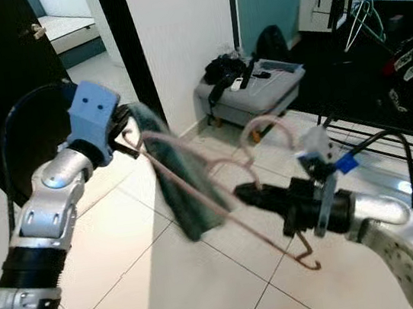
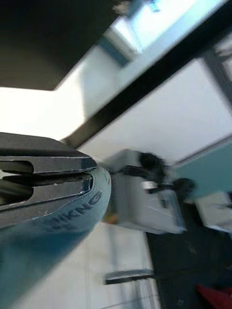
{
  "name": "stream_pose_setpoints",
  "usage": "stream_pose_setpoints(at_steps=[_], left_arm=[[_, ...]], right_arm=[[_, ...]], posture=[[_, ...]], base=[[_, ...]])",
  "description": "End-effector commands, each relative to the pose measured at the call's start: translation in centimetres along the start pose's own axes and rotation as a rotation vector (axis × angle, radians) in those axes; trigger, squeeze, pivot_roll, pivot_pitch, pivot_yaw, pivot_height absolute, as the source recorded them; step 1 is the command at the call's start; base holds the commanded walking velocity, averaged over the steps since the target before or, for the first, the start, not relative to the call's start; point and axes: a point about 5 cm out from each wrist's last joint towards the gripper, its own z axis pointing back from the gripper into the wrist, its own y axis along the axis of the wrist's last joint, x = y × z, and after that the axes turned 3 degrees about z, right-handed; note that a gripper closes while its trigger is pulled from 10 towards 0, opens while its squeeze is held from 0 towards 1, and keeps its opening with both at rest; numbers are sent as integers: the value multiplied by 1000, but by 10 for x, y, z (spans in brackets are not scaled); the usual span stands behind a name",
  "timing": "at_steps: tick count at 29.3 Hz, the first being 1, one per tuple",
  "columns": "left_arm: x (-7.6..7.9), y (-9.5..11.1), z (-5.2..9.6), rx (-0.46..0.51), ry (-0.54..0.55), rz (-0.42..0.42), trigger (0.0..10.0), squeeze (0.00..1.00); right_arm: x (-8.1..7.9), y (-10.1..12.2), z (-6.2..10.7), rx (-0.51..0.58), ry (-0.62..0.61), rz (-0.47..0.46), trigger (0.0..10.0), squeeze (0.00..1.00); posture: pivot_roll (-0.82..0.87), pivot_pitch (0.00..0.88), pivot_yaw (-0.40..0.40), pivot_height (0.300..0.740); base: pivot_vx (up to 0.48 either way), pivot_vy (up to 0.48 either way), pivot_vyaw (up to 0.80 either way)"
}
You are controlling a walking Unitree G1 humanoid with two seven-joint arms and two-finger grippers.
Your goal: Hang hanger
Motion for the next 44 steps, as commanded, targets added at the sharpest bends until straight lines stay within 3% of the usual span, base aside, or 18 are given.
stream_pose_setpoints(at_steps=[1, 5, 8, 18, 32, 39, 40, 41, 42, 44], left_arm=[[-1, -10, 3, -66, 18, 19, 10000, 0], [-1, -11, 3, -77, 23, 28, 10000, 0], [-2, -17, 6, -125, 50, 36, 10000, 0], [-13, -21, 10, -178, 120, 25, 10000, 0], [-6, -4, 8, -140, 116, 75, 10000, 0], [-6, -1, 8, -138, 136, 108, 10000, 0], [-6, -1, 8, -142, 152, 142, 10000, 0], [-4, -2, 7, -150, 165, 246, 10000, 0], [-4, -2, 7, -150, 165, 246, 10000, 0], [-1, -3, 6, -150, 175, 368, 10000, 0]], right_arm=[[-2, -4, -2, -69, -1, 25, 10000, 0], [0, -6, -2, -103, -20, 38, 10000, 0], [8, -19, -16, -212, -101, 81, 10000, 0], [13, -30, -27, -284, -161, 91, 10000, 0], [25, -35, -25, -327, -256, 94, 10000, 0], [22, -36, -29, -333, -221, 87, 10000, 0], [20, -36, -29, -334, -206, 85, 10000, 0], [22, -36, -30, -338, -226, 99, 10000, 0], [22, -36, -30, -338, -226, 99, 10000, 0], [27, -36, -30, -340, -265, 102, 10000, 0]], posture=[[-126, 0, 62, 731], [-126, 0, 62, 731], [-120, 0, 55, 731], [-113, 0, 49, 731], [-115, 0, 48, 731], [-101, 0, 45, 731], [-101, 0, 45, 731], [-101, 0, 44, 731], [-101, 0, 44, 731], [-101, 0, 44, 731]], base=[[0, 0, 0], [0, 0, 0], [0, 0, 0], [0, 0, 0], [0, 0, 0], [0, 0, 0], [0, 0, 0], [0, 0, 0], [0, 0, 0], [0, 0, 0]])
